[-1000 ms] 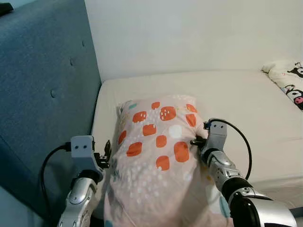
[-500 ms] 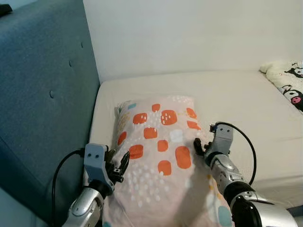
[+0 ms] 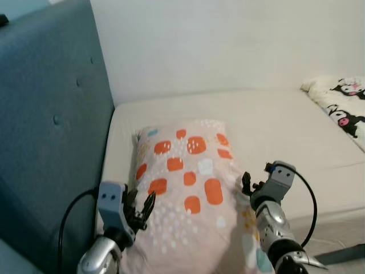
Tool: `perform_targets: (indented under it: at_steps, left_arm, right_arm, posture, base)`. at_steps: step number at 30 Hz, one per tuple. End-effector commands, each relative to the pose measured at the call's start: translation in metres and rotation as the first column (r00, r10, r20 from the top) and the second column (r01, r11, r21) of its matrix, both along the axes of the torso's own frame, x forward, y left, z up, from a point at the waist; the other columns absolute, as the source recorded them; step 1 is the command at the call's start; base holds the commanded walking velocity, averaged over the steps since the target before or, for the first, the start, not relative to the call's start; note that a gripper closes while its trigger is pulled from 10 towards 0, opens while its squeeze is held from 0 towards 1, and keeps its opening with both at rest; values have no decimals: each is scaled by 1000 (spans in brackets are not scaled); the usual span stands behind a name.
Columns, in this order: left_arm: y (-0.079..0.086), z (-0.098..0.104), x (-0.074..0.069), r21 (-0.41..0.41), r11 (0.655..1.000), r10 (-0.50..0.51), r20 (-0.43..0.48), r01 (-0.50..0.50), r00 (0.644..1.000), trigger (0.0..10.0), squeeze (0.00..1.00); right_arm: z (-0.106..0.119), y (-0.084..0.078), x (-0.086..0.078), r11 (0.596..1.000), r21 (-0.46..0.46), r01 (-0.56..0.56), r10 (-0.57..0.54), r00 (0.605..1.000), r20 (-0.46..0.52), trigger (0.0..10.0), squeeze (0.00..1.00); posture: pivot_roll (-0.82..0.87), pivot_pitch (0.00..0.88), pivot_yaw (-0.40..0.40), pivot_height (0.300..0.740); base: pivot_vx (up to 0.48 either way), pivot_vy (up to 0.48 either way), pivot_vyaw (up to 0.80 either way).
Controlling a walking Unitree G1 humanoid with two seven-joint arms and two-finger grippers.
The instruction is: Clean up the room
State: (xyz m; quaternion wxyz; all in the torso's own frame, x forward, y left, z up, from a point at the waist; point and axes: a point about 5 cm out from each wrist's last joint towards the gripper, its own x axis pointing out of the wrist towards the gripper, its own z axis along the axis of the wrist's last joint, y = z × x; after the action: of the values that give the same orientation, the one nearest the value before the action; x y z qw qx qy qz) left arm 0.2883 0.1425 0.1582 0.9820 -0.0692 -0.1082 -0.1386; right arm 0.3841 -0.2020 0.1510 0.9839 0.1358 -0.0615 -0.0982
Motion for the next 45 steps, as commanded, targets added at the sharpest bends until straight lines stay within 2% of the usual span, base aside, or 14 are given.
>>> perform_targets:
  at_steps: [1,3,6,8,13,25,32,33,36,37,38,41,44,45]
  left_arm:
    - [4,-5,-3,23,1000,10,-11,-10,1000,10000,0]
    - [12,-17,-5,63,997,37,-63,-33,997,10000,0]
    - [17,-29,-5,83,996,54,-119,-44,991,10000,0]
    - [17,-29,-5,83,996,54,-119,-44,991,10000,0]
    - [20,-41,-8,61,997,50,-182,-39,982,10000,0]
    - [17,-51,-9,102,993,76,-206,-55,976,10000,0]
    - [17,-59,5,115,984,159,-263,-133,952,10000,0]
    - [19,-60,12,114,981,181,-279,-155,943,10000,231]
    - [20,-60,17,111,979,194,-290,-169,937,10000,231]
    - [20,-61,22,84,982,185,-318,-167,930,10000,1000]
    - [20,-64,30,65,985,172,-366,-159,915,10000,1000]
    - [20,-66,36,50,986,164,-392,-157,905,10000,1000]
    - [23,-65,57,-71,987,94,-482,-146,871,10000,1000]
    - [23,-65,57,-71,987,94,-482,-146,871,10000,1000]
  right_arm:
    - [-3,-1,-3,1000,-13,-1,1,1000,4,10000,0]
    - [-11,15,-12,994,-78,-72,75,997,36,10000,0]
    - [-27,24,-26,990,-87,-113,115,993,21,10000,0]
    - [-27,24,-26,990,-87,-113,115,993,21,10000,0]
    - [-56,28,-53,987,-88,-131,128,991,-43,10000,0]
    - [-64,39,-73,975,-123,-183,174,982,-79,10000,0]
    - [-63,39,-74,978,-97,-184,176,981,-84,10000,0]
    - [-63,40,-73,977,-92,-191,183,979,-92,10000,0]
    - [-63,40,-72,977,-89,-196,187,977,-98,10000,0]
    - [-63,41,-70,974,-85,-212,202,974,-105,10000,0]
    - [-63,42,-69,970,-82,-229,219,969,-113,10000,0]
    - [-63,43,-68,968,-73,-241,231,965,-124,10000,0]
    - [-55,42,-69,969,-32,-246,241,964,-112,10000,0]
    - [-55,42,-69,969,-32,-246,241,964,-112,10000,0]
  posture:
    - [86,196,9,594]
    - [69,181,9,594]
    - [54,172,6,594]
    - [54,172,6,594]
    - [34,159,9,594]
    - [28,157,7,594]
    - [36,161,2,594]
    - [35,165,3,594]
    - [35,165,3,594]
    - [35,180,8,594]
    - [33,205,13,594]
    - [33,205,13,594]
    - [24,282,37,594]
    - [24,282,37,594]
  base:
    - [0,0,0]
    - [0,0,0]
    - [0,0,0]
    - [0,0,0]
    - [0,0,0]
    - [0,0,0]
    - [0,0,0]
    - [0,0,0]
    - [0,0,0]
    - [0,0,0]
    - [0,0,0]
    - [0,0,0]
    - [0,0,0]
    - [0,0,0]
